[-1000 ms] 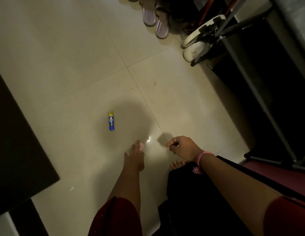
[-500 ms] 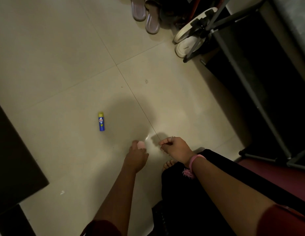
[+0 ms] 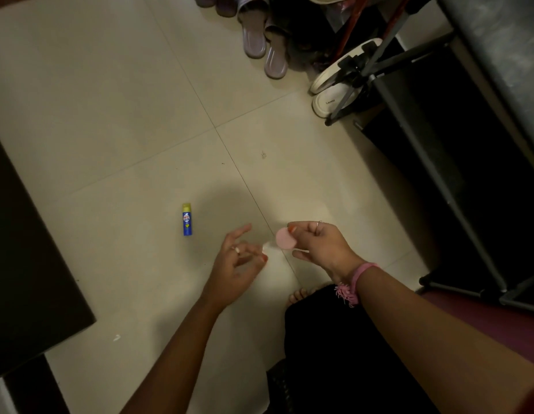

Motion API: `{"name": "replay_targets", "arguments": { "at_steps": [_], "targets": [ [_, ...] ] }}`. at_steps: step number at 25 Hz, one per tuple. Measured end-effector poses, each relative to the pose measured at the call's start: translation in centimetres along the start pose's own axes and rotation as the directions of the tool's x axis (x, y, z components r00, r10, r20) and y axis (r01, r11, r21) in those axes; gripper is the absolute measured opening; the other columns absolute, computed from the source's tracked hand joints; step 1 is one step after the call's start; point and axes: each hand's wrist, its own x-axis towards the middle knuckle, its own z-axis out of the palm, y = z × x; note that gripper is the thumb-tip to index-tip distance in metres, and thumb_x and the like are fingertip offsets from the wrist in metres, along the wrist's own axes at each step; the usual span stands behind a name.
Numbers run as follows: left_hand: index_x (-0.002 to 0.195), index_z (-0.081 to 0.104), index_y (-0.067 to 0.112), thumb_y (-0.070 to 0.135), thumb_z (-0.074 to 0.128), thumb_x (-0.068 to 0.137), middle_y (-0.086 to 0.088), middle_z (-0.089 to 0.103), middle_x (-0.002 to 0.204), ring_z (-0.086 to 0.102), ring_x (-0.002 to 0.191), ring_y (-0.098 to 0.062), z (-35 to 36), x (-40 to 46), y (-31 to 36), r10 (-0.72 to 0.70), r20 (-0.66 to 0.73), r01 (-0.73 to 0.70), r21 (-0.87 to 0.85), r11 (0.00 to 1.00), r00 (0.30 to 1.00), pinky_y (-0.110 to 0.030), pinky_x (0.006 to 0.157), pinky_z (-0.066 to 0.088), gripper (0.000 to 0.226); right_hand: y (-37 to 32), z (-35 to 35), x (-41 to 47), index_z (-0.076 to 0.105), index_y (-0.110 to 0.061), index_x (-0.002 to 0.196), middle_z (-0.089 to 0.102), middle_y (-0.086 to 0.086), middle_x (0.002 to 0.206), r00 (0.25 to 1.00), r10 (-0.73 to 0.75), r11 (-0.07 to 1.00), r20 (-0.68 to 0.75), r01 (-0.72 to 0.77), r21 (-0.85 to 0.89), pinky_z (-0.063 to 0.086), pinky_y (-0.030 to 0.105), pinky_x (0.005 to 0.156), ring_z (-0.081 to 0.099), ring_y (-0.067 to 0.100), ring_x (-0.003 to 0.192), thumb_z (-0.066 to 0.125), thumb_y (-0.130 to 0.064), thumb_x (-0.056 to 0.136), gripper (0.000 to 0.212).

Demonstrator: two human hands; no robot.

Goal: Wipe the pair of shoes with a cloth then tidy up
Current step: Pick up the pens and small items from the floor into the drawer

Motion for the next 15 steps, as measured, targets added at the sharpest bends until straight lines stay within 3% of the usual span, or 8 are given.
{"name": "replay_targets", "arguments": {
  "at_steps": [2, 4, 6, 10, 15],
  "targets": [
    [0.105, 0.066, 0.025, 0.017, 0.067, 0.087, -0.006, 0.038, 0.142, 0.045, 0.132, -0.018, -2.4, 1.5, -4.0, -0.095, -0.181, 0.134, 0.22, 0.966, 0.979, -0.032, 0.107, 0.038, 0.02, -0.4, -0.4, 0.3, 0.065, -0.012, 0.096, 0.066, 0.004, 0.091, 0.998, -0.018, 0.999, -0.067, 0.021, 0.032, 0.053, 0.029, 0.079, 0.06, 0.009, 0.077, 0.057, -0.014, 0.094, 0.009],
    [0.125, 0.058, 0.007, 0.013, 0.064, 0.09, -0.017, 0.026, 0.149, 0.03, 0.142, -0.027, -5.0, 3.4, -7.9, -0.211, -0.203, 0.283, 0.457, 0.843, 0.956, -0.029, 0.112, 0.025, 0.036, 0.0, -0.6, 0.7, 0.065, -0.011, 0.097, 0.065, 0.005, 0.09, 0.993, -0.016, 0.999, -0.118, 0.022, 0.05, 0.053, 0.031, 0.081, 0.06, 0.01, 0.076, 0.058, -0.015, 0.093, 0.009],
    [0.137, 0.047, 0.005, 0.021, 0.065, 0.09, -0.02, 0.015, 0.155, 0.023, 0.144, -0.032, -6.8, 5.2, -10.3, -0.353, -0.208, 0.406, 0.569, 0.715, 0.912, -0.034, 0.115, 0.021, 0.053, 0.8, -0.6, 1.0, 0.065, -0.01, 0.098, 0.065, 0.006, 0.091, 0.99, 0.007, 0.999, -0.138, 0.0, 0.053, 0.053, 0.031, 0.082, 0.06, 0.011, 0.077, 0.058, -0.017, 0.093, 0.011],
    [0.148, 0.034, 0.019, 0.038, 0.06, 0.091, -0.011, 0.001, 0.16, 0.013, 0.147, -0.027, -7.6, 7.6, -11.1, -0.536, -0.233, 0.555, 0.594, 0.582, 0.811, -0.048, 0.116, 0.015, 0.065, 3.0, -0.5, 0.8, 0.066, -0.013, 0.093, 0.066, 0.008, 0.095, 0.986, 0.073, 0.997, -0.149, -0.07, 0.024, 0.053, 0.03, 0.081, 0.06, 0.013, 0.083, 0.058, -0.017, 0.093, 0.009],
    [0.15, 0.028, 0.018, 0.05, 0.054, 0.092, -0.012, -0.008, 0.16, 0.011, 0.148, -0.027, -7.2, 10.2, -12.3, -0.653, -0.249, 0.642, 0.603, 0.474, 0.715, -0.048, 0.117, 0.015, 0.071, 4.5, -0.2, 0.9, 0.065, -0.015, 0.095, 0.068, 0.007, 0.099, 0.985, 0.122, 0.992, -0.122, -0.121, 0.017, 0.053, 0.023, 0.073, 0.062, 0.012, 0.086, 0.058, -0.018, 0.093, 0.008]
  ]
}}
